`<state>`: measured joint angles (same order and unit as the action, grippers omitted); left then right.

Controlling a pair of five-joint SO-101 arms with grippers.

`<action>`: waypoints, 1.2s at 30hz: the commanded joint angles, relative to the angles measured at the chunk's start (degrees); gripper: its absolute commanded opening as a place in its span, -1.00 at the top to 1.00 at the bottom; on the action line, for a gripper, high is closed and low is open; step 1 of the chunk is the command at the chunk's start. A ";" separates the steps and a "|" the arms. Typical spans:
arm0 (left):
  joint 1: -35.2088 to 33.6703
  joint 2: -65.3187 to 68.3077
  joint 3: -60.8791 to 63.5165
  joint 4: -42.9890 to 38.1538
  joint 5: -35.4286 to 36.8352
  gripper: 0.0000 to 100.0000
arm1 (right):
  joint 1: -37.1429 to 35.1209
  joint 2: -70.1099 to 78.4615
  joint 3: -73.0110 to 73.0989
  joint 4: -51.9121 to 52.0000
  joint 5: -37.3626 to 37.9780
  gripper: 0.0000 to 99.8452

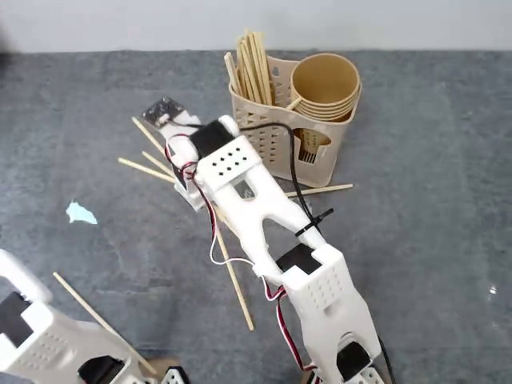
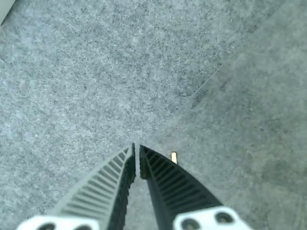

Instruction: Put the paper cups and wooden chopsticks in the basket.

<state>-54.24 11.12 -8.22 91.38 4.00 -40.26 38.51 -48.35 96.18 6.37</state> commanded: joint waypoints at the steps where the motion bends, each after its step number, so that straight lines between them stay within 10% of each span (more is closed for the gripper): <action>1: 0.35 -2.90 -0.31 -1.05 -0.44 0.98 | 0.66 -0.40 -8.79 4.18 0.35 0.98; 36: 0.44 -2.81 -0.31 -1.14 -0.44 0.98 | 7.52 -4.97 -47.91 3.65 -2.81 0.98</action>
<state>-54.24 11.12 -8.22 91.38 4.00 -34.37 38.42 -93.89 100.48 5.85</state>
